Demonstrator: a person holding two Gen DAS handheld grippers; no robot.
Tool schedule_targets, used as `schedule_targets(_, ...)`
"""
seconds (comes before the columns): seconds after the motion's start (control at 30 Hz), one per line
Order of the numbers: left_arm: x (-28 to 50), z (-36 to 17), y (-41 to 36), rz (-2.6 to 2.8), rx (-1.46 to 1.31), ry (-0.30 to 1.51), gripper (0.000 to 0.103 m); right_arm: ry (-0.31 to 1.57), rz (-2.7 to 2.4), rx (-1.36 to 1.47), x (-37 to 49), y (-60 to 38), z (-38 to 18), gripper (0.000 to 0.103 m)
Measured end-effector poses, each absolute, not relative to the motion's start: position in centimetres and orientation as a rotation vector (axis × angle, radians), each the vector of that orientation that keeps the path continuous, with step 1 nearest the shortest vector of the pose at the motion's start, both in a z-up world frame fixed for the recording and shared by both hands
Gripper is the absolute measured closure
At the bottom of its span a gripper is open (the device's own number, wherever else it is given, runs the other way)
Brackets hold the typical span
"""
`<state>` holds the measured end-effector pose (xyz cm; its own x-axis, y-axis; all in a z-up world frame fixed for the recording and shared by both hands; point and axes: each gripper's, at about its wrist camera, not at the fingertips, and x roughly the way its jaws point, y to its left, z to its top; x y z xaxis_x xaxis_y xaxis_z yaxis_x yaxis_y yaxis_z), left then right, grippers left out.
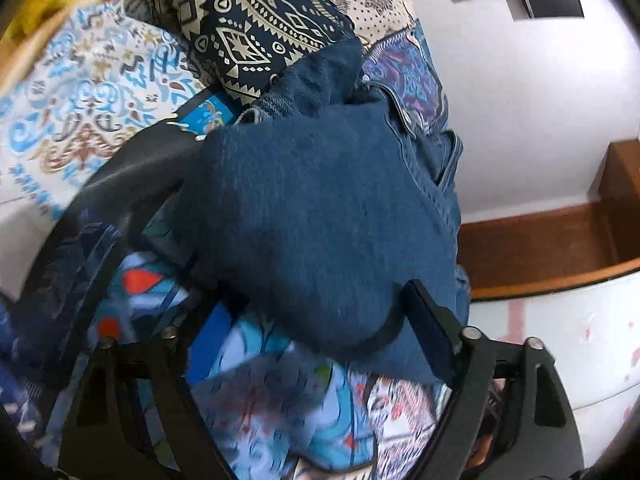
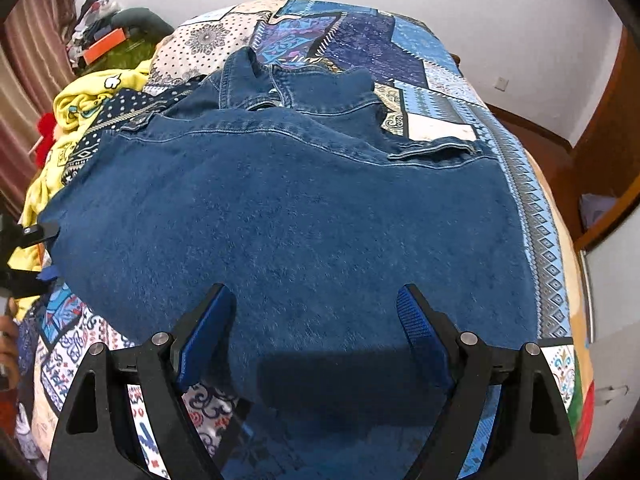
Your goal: Fold large clothes
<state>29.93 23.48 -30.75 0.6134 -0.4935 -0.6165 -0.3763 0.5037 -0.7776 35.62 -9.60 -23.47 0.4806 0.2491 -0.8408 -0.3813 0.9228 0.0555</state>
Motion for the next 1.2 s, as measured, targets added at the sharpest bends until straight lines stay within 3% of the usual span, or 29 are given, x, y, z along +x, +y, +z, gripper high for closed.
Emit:
schedule_targets(0.13,31.9,-30.8,23.0,-0.063,-1.051,0.921,0.035,1.033,0.392,-0.092,36.4,-9.9,-23.9,0.018)
schedule_targets(0.27,32.9,-30.4,23.1,0.015,-1.028,0.863,0.054,1.040,0.387,-0.086,36.3,-9.5,-23.9,0.017)
schedule_targets(0.37,32.7,-29.7,23.4,0.051,-1.051,0.806,0.062,1.044,0.378,-0.098,36.2,-9.2,-23.7,0.017)
schedule_targets(0.87,28.9,-15.7,23.7,0.039,-0.787,0.506,0.072,1.025,0.535,0.025,36.2,-3.9,-19.9,0.017)
schedule_targets(1.07,26.5,-13.4,23.8,0.108,-0.623,0.515,0.072,1.098,0.613,-0.027,35.5,1.4,-22.5,0.017)
schedule_targets(1.2,26.8,-13.8,22.2,0.143,-0.522,0.565,0.072,1.103,0.613,-0.174,34.5,4.1,-24.5,0.009)
